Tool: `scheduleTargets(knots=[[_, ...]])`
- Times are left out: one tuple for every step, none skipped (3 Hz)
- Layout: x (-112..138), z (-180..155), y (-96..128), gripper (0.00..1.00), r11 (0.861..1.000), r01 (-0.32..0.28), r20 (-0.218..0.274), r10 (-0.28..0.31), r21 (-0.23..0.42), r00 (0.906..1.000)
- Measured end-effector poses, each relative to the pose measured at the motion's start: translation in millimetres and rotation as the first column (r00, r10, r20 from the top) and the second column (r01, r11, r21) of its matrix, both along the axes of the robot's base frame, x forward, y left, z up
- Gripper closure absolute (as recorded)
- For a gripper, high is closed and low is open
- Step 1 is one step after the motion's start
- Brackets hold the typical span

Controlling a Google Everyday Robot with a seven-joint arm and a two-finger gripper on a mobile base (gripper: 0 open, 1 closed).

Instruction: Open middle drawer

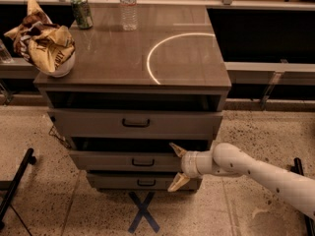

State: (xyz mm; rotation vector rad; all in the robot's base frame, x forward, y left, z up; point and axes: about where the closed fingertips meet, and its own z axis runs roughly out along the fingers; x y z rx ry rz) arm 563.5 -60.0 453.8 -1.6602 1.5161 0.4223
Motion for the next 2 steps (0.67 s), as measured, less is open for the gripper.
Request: scheduleTargets(knots=[[5.9,-6.2,-2.9,0.00,1.000,0.007,0.006,-0.006,-0.017,1.0000],[11.0,-13.5,-5.9,0.00,0.998,0.022,0.018,-0.021,-0.062,0.9996]])
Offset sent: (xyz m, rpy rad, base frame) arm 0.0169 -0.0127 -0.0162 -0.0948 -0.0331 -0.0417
